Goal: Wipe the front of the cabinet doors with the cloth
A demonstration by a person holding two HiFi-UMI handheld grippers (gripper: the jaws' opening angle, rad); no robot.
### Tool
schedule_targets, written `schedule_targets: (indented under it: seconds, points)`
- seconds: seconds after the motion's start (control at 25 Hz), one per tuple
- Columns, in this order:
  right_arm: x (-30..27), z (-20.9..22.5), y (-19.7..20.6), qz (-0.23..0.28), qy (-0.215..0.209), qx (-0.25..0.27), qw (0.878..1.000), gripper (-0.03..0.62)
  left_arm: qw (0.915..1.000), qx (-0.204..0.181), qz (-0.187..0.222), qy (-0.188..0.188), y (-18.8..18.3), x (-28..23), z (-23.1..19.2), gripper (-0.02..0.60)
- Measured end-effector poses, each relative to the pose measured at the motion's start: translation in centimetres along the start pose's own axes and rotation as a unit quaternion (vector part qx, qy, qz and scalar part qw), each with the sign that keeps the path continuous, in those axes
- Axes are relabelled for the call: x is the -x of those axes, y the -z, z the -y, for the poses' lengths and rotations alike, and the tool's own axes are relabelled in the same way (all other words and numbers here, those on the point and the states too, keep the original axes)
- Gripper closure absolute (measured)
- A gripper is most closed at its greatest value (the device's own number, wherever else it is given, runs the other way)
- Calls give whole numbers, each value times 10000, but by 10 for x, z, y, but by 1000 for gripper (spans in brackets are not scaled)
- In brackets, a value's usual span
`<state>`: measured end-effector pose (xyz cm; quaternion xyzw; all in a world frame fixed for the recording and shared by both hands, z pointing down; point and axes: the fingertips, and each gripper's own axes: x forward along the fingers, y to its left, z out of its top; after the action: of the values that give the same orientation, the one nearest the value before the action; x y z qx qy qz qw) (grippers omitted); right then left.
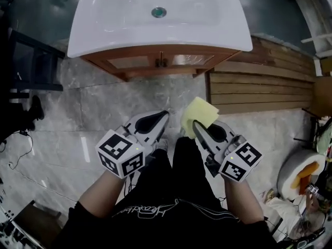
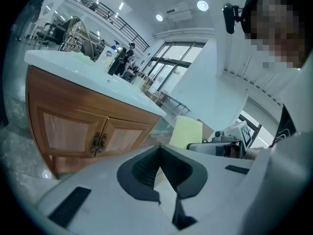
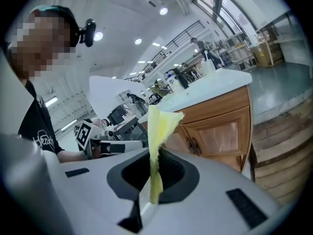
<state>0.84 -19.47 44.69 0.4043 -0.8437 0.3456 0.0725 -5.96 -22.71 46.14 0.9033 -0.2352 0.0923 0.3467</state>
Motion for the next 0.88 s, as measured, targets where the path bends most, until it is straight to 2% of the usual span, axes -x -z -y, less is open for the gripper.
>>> schedule_targets:
  seconds: [0.08,0.24,0.36,0.52,0.68,0.88]
  points:
    - [-21,17,-1,81,-61,276,9996,553,9998,-24,180,-105,5,-9,-20,575]
    - [-53,43,6,147,-299,243,9991,553,9988,195,303,-343,29,-22,-46,575]
    - [-72,57,7,101,-407,532,9977,553,9962,333,463,-663,39,-24,-62,575]
    - [-96,65,-2,112,-483,1067,9930,553,9923,318,704,-971,34,-29,-78,575]
    - [-119,71,-8,187,-590,1199,9909,553,9880,199,889,-1245,23,-31,-83,575]
    - [-146,85,-10,81,-473,1516,9873,553,9824,319,1072,-1498,19,-29,-93,575]
